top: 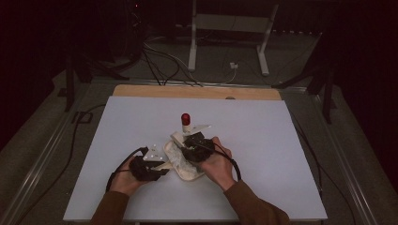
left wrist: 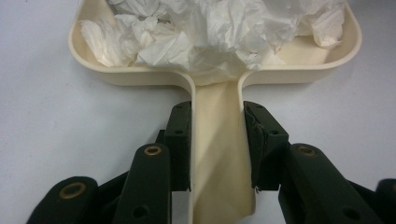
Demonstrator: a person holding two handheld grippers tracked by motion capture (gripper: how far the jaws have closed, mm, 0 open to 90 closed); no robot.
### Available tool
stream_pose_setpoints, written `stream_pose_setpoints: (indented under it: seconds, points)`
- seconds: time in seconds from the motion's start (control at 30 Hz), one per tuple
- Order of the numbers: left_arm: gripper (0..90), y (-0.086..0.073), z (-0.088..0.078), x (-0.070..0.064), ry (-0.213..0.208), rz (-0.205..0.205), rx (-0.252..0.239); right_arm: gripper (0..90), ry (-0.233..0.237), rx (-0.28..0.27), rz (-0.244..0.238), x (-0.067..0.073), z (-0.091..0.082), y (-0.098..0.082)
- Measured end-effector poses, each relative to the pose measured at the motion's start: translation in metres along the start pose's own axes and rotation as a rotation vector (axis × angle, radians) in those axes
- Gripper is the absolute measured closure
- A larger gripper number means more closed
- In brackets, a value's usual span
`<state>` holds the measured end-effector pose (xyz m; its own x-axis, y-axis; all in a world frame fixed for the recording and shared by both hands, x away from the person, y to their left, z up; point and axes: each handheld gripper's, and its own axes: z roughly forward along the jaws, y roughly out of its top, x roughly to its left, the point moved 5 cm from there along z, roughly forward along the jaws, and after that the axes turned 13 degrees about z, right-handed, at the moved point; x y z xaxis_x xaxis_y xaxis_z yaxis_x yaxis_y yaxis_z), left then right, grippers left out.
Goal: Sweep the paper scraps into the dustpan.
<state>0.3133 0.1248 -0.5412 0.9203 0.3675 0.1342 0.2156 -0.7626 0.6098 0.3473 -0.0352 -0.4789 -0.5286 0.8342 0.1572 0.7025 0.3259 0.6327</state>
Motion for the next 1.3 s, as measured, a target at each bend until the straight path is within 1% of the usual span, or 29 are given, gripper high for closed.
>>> stream_pose_setpoints:
  seconds: [0.07,0.23,0.43,0.7,0.9,1.13,1.3]
  points:
    - [66.6,0.000,0.000,0.000,0.000,0.000,-0.002,67.1,0.000,-0.001,0.000,-0.001,-0.001,0.000]
    - [66.6,-0.001,-0.001,0.000,0.006,-0.002,-0.010,67.1,0.005,-0.023,-0.005,-0.001,-0.007,0.003]
    - [66.6,-0.001,-0.002,0.000,0.017,-0.006,-0.024,67.1,-0.004,-0.055,-0.008,-0.004,-0.015,0.008]
    - [66.6,-0.003,-0.005,0.000,0.030,-0.012,-0.044,67.1,-0.009,-0.095,0.014,-0.013,-0.023,0.015]
    - [66.6,-0.003,-0.006,0.000,0.034,-0.018,-0.057,67.1,-0.007,-0.120,0.028,-0.016,-0.028,0.019]
    - [66.6,-0.004,-0.008,0.000,0.046,-0.024,-0.074,67.1,-0.007,-0.164,0.047,-0.018,-0.036,0.025]
    - [66.6,-0.006,-0.010,0.001,0.049,-0.028,-0.083,67.1,-0.017,-0.182,0.053,-0.021,-0.041,0.030]
